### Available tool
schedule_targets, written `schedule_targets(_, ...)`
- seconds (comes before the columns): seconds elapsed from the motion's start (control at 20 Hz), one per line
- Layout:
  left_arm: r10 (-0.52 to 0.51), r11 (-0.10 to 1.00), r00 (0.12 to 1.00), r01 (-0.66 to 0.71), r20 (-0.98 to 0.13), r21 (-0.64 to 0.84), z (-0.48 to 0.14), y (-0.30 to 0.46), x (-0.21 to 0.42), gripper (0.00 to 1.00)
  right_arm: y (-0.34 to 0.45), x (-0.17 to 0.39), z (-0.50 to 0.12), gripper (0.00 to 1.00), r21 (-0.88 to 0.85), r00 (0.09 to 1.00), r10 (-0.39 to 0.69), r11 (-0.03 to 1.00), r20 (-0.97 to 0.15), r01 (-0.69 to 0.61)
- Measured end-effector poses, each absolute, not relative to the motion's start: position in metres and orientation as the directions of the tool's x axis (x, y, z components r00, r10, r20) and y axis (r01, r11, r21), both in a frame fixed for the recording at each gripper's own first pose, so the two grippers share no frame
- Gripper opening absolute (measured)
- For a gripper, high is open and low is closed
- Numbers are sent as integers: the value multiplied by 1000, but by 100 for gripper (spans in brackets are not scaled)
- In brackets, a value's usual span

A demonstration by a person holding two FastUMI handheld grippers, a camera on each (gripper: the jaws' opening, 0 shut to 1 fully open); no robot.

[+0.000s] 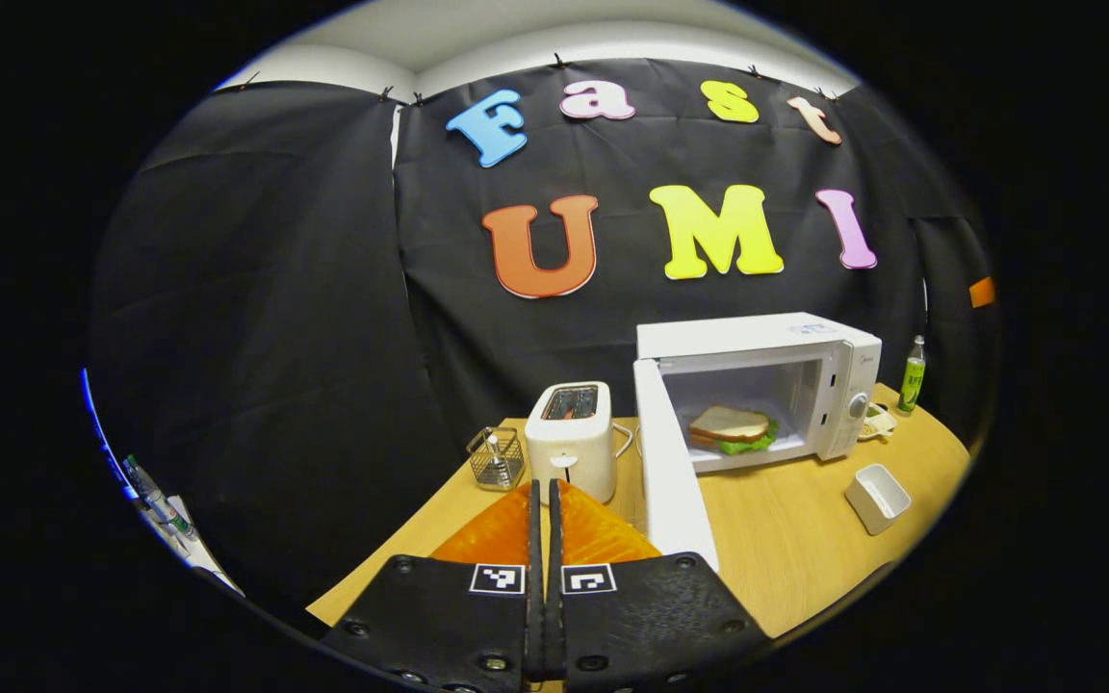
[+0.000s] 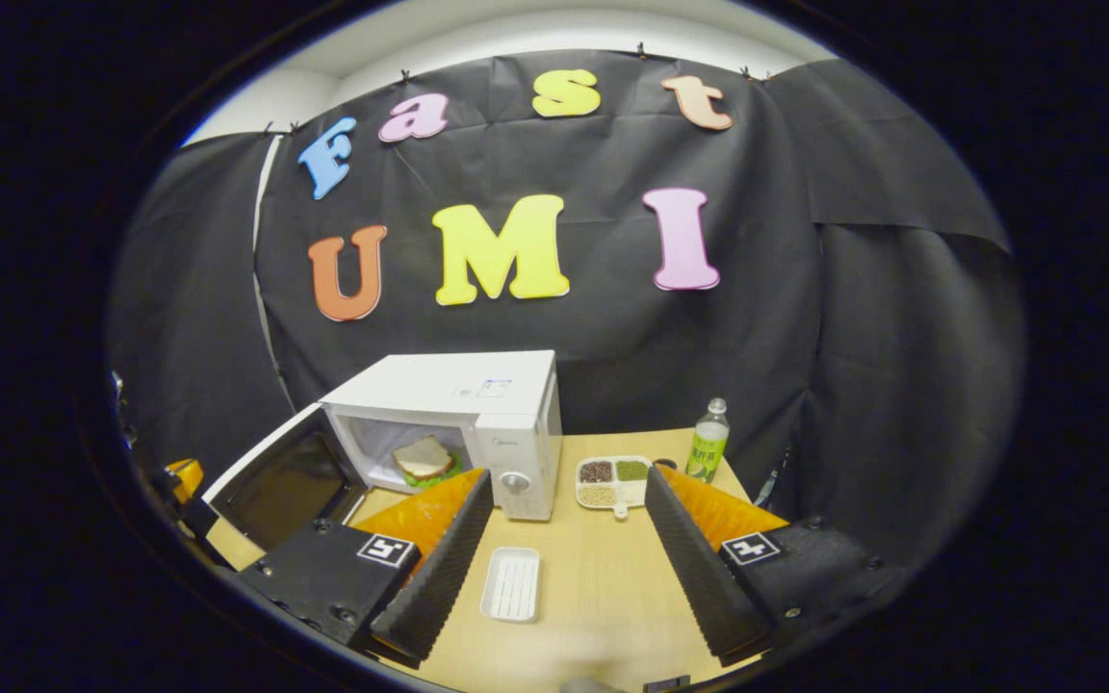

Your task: Open the microwave oven with the left hand, put the food in, and close the microwave oven.

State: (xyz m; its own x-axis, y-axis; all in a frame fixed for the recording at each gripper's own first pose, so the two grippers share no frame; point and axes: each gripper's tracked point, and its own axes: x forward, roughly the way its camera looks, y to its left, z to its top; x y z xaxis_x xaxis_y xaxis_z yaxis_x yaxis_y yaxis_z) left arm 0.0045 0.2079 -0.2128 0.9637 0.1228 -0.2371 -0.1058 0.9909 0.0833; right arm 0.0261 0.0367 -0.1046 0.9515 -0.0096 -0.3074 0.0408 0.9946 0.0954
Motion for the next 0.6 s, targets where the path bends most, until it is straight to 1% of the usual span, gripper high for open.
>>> schedule_targets(0.15,123,991,951,-102,-283,87,-242,217,11,0,38,21,-111,100,111,945,-20,992,-327,60)
schedule_targets(0.2,106,993,950,-89,-294,71,-248,216,11,0,39,19,-114,92,112,941,-20,992,-337,61)
schedule_targets(0.25,102,994,949,-86,-298,65,-253,216,11,0,38,18,-115,100,109,939,-21,992,-344,63)
schedule_targets(0.3,101,994,948,-85,-302,65,-258,217,12,0,36,19,-117,100,108,936,-28,992,-351,70)
schedule_targets(0.35,98,995,946,-84,-309,59,-264,218,12,0,35,18,-117,92,109,934,-31,991,-355,74)
schedule_targets(0.4,90,996,945,-79,-316,47,-268,216,12,0,35,19,-118,100,111,933,-32,991,-359,77)
schedule_targets(0.5,87,996,939,-81,-332,33,-276,212,12,0,33,20,-120,100,105,929,-34,991,-368,78)
schedule_targets(0.55,84,996,938,-80,-337,28,-279,208,10,0,32,20,-120,92,106,928,-33,991,-371,78)
schedule_targets(0.6,80,997,937,-75,-339,27,-280,204,9,0,30,21,-121,100,106,927,-32,991,-374,78)
